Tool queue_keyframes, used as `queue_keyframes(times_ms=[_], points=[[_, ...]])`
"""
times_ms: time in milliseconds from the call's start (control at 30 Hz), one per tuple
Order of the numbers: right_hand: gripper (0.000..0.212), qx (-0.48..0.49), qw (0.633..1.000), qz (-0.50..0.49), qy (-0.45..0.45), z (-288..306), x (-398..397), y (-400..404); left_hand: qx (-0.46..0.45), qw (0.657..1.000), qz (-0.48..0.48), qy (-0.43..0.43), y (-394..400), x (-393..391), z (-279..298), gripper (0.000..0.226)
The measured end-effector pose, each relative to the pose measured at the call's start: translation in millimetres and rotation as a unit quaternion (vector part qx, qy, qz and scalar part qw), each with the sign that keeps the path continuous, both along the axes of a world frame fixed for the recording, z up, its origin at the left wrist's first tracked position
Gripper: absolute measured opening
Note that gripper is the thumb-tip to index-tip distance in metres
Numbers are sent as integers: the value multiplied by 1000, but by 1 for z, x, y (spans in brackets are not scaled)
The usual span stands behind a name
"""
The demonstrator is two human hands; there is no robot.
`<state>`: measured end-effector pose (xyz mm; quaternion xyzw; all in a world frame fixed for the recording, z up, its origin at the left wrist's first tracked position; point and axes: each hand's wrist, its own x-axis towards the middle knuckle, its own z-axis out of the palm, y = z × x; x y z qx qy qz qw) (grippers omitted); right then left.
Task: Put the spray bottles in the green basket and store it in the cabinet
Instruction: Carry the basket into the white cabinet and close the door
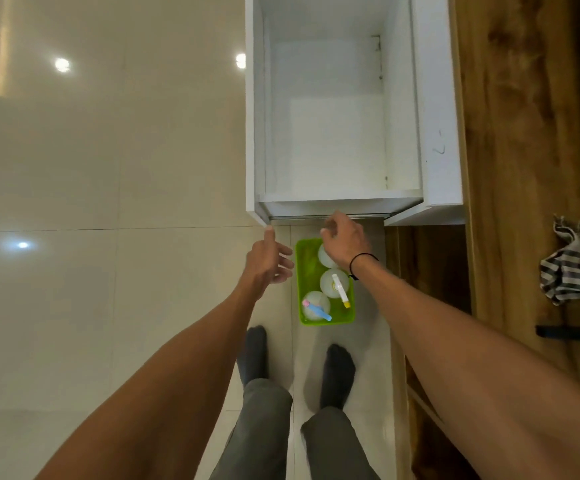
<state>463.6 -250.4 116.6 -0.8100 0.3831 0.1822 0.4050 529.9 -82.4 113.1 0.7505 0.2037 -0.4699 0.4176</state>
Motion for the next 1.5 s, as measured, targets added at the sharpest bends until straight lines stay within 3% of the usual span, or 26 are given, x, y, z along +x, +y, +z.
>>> queue_keyframes(times_ms=[233, 467, 633, 767, 1000, 1267, 1500], points=[[64, 15, 996, -70, 51, -40, -48, -37, -3, 997, -56, -47, -37, -24, -38, 55], [89, 137, 967, -186, 112, -104, -78, -46, 31, 998, -50, 19, -17, -47, -98, 80], [84, 196, 938, -260, 119, -156, -84, -43, 29, 995, -43, 81, -5, -65, -146, 88], [85, 236, 928, -259, 124, -184, -92, -37, 33, 991, -70, 105, -3, -74, -182, 92], [76, 279, 915, -281, 72, -218, -97, -19, 27, 994, -81, 67, -9, -86, -224, 89], [74, 284, 915, -283, 44, -202, -101, -5, 14, 994, -105, 8, 1, -86, -216, 86], [72, 278, 911, -301, 34, -114, -98, -3, 0, 995, -97, 16, 5, -80, -137, 87]])
